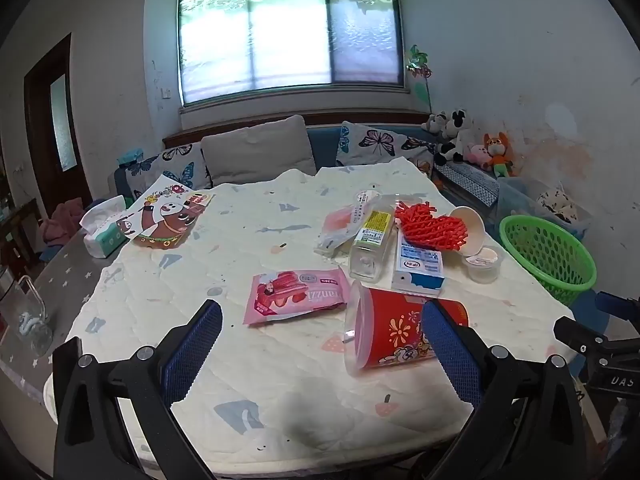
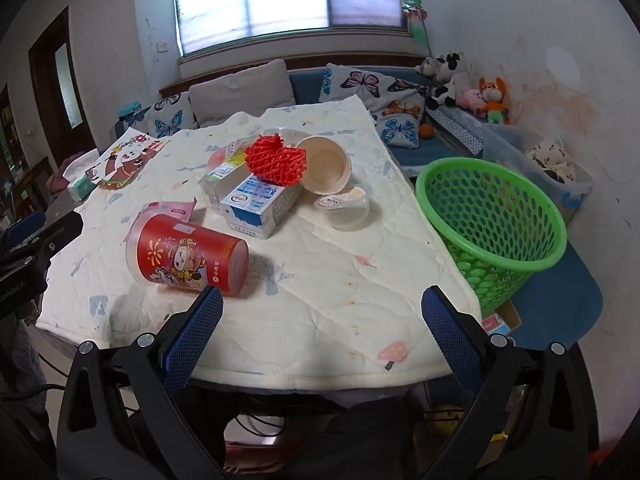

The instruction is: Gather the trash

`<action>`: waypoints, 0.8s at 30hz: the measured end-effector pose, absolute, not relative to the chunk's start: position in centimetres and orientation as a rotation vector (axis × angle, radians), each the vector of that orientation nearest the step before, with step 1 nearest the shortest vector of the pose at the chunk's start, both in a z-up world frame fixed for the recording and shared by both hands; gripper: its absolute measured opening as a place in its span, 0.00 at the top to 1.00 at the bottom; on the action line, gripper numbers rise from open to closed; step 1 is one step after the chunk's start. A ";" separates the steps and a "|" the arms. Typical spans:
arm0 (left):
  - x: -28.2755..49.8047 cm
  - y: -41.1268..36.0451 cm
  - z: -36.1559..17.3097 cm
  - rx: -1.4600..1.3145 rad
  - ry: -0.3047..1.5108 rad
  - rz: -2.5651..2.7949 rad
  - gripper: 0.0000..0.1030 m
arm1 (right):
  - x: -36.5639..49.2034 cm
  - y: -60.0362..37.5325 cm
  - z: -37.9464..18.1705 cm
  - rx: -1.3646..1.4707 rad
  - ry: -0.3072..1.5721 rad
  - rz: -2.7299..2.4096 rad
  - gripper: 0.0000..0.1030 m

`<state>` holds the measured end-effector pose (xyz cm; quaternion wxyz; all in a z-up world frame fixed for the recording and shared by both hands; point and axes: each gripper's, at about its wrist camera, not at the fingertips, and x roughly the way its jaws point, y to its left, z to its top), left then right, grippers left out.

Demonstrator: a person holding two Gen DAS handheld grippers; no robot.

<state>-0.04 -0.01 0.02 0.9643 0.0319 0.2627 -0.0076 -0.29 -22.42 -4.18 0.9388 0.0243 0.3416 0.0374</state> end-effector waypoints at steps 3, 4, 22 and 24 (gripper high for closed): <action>-0.1 0.0 0.0 0.065 0.534 -0.013 0.06 | -0.2 -22.4 -4.2 0.049 0.701 0.076 0.04; -0.1 0.0 0.0 0.064 0.533 -0.014 0.06 | -0.1 -22.4 -4.3 0.050 0.702 0.075 0.04; -0.4 -0.5 -0.4 0.060 0.537 -0.023 0.06 | -0.1 -22.7 -4.3 0.048 0.700 0.073 0.04; -0.6 -0.5 -0.4 0.060 0.539 -0.026 0.06 | -0.1 -22.7 -4.3 0.049 0.701 0.074 0.04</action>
